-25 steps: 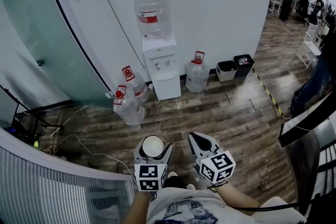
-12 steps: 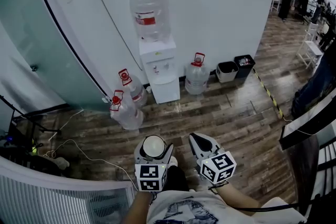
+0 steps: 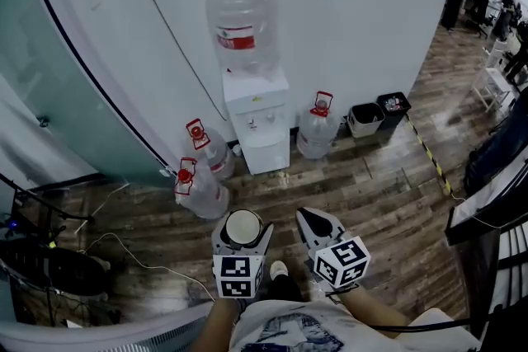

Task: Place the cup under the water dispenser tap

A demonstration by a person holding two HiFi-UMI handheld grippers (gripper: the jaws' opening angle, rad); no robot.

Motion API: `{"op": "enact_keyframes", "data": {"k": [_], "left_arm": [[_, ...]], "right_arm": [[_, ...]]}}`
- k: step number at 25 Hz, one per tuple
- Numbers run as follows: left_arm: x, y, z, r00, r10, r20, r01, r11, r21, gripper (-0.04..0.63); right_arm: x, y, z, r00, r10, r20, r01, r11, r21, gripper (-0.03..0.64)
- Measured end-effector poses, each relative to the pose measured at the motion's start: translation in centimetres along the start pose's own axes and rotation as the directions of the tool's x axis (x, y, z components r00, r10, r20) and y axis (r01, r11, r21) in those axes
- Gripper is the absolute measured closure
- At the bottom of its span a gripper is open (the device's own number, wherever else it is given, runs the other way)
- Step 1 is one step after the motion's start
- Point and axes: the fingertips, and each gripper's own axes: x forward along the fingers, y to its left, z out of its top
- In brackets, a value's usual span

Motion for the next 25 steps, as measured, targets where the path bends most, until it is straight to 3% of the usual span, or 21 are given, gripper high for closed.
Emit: {"op": "enact_keyframes", "data": {"k": [11, 25], "left_arm": [[7.0, 7.7, 2.8, 1.0, -0.029, -0.006, 0.029, 1.0, 0.011, 0.155], [16.2, 10.9, 2.3, 0.999, -0.029, -0.037, 0.029, 1.0, 0.004, 0.155]], "right_arm": [[10.1, -2.1, 2.6, 0.999, -0.035, 0.007, 0.035, 0.999, 0.01, 0.598], [17.0, -7.8, 1.4, 0.998, -0.047, -0.04, 0.047, 0.999, 0.002, 0.598]]}}
